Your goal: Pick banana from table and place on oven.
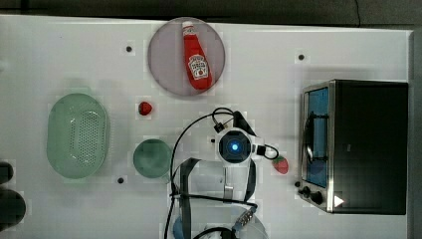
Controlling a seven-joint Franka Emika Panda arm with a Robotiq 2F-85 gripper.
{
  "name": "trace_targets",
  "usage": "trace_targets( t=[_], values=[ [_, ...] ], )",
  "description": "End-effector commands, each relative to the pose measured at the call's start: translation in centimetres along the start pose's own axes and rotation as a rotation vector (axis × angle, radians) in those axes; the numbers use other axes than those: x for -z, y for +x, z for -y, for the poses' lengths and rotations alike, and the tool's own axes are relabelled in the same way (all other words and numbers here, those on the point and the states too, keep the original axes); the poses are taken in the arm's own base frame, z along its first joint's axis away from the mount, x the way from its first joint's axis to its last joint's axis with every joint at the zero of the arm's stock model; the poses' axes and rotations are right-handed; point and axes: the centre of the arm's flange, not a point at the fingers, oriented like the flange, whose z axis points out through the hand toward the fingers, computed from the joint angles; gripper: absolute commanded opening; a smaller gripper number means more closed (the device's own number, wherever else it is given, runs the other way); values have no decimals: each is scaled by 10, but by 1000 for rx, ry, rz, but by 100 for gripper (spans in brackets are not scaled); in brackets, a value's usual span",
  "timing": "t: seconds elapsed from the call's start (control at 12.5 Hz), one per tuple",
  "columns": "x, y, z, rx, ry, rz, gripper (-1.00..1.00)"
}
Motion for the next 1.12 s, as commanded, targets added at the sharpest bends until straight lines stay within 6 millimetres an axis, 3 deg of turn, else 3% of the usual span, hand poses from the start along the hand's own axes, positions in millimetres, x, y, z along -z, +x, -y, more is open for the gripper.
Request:
trace_targets(
  t=[0.08,0.32,0.8,0.96,1.12],
  values=[
    [41,7,12,-38,71,-48,-48],
    [117,12,24,-31,98,-57,-48],
    [327,12,24,-23,66,-24,-48],
    [372,17,19,-35,37,-1,-48],
    [400,37,7,-74,18,17,-48]
  ],
)
